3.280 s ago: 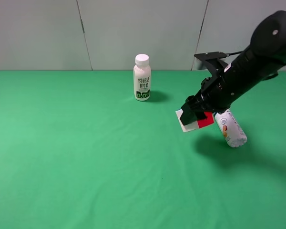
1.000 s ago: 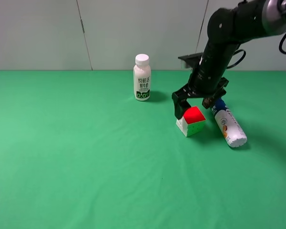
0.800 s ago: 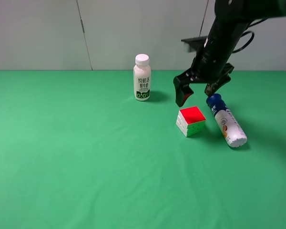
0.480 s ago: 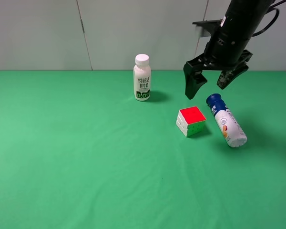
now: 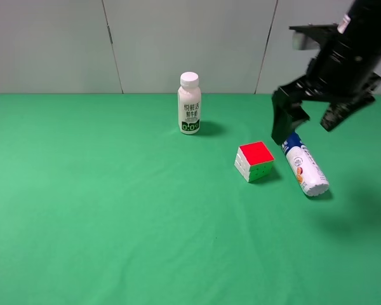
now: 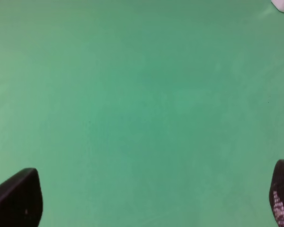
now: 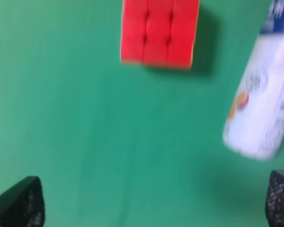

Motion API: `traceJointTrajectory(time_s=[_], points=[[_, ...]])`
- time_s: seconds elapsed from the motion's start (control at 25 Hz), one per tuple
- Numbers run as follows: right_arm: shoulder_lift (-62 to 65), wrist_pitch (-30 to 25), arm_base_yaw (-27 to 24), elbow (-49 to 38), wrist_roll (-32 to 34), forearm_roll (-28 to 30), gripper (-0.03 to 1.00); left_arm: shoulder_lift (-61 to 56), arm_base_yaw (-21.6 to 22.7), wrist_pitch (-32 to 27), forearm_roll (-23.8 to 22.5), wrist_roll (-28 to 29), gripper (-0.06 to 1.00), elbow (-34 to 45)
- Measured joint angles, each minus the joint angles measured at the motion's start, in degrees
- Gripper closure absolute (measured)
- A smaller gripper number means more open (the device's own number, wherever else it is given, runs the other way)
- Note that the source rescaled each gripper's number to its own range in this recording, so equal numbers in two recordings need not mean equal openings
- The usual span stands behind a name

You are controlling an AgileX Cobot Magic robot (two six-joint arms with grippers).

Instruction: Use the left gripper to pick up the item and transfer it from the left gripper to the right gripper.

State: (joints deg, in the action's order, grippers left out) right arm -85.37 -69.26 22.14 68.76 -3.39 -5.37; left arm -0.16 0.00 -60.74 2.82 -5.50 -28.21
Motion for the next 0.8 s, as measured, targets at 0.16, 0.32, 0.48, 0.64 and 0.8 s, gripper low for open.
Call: traceJointTrajectory(time_s=[0.16, 0.32, 0.48, 0.64, 0.8], points=[[5.57, -0.07, 0.0, -5.59, 0.35, 0.0, -0.03, 0.0, 0.0, 0.0, 0.0, 0.0, 0.05, 0.0], [14.36, 2.46, 0.0, -13.4, 1.16, 0.05, -0.03, 0.0, 0.0, 0.0, 0.0, 0.0, 0.05, 0.0], [27.51, 8.07, 0.0, -21.36, 1.57, 0.05, -0.03, 0.0, 0.0, 0.0, 0.0, 0.0, 0.05, 0.0], [39.64, 11.42, 0.0, -27.34, 1.57, 0.24, -0.03, 0.0, 0.0, 0.0, 0.0, 0.0, 0.05, 0.0], [52.13, 13.73, 0.0, -32.89, 1.57, 0.88, -0.03, 0.0, 0.0, 0.0, 0.0, 0.0, 0.05, 0.0]])
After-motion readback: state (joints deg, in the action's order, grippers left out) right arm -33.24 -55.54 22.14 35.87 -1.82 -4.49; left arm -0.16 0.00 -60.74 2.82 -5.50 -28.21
